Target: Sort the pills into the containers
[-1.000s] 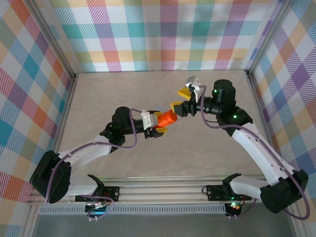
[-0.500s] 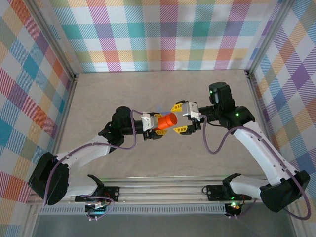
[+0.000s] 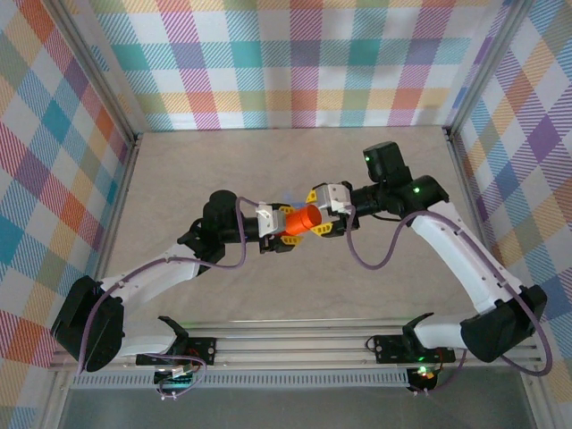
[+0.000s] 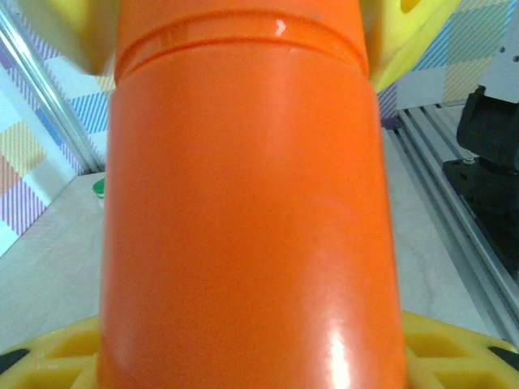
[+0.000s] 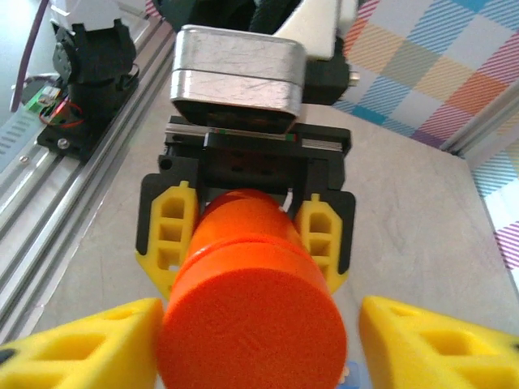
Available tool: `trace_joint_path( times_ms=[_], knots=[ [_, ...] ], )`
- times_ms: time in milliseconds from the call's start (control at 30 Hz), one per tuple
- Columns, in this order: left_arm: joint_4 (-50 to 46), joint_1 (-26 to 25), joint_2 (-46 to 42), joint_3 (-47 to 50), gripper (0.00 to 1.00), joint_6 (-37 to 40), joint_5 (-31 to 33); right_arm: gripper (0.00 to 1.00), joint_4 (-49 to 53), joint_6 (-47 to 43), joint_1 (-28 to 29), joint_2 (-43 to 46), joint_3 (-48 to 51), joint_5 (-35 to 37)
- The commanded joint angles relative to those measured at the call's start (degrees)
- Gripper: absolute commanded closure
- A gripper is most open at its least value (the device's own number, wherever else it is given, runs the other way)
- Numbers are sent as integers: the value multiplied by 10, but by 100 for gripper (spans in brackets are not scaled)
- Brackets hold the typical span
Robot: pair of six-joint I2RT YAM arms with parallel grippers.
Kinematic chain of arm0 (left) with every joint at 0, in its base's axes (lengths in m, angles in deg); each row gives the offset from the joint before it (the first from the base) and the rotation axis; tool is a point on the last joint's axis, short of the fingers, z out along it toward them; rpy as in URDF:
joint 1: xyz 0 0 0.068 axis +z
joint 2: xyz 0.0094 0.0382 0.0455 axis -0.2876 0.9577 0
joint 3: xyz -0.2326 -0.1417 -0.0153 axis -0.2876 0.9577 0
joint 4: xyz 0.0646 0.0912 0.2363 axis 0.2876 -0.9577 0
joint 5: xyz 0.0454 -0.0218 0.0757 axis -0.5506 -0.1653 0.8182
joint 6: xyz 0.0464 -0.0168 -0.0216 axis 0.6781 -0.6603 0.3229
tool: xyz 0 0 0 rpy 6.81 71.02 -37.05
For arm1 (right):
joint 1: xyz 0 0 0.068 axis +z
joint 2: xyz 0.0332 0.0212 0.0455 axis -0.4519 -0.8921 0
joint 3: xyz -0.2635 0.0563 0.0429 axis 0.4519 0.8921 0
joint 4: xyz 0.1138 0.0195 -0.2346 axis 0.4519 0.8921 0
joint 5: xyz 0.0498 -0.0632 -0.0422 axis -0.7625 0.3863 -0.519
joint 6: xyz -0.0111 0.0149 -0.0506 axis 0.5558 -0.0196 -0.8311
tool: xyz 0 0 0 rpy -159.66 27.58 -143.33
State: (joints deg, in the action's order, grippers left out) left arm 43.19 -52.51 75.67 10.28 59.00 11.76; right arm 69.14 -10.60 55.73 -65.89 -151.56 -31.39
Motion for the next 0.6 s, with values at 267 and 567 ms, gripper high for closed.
trace_joint_path(
  times_ms=[267, 567],
  knots=[
    [24, -2, -4, -20, 100, 21, 31, 71, -15, 228, 19, -36, -22, 12],
    [114, -17, 12, 7, 100, 37, 137, 73, -82, 704, 21, -86, -16, 147]
  ],
)
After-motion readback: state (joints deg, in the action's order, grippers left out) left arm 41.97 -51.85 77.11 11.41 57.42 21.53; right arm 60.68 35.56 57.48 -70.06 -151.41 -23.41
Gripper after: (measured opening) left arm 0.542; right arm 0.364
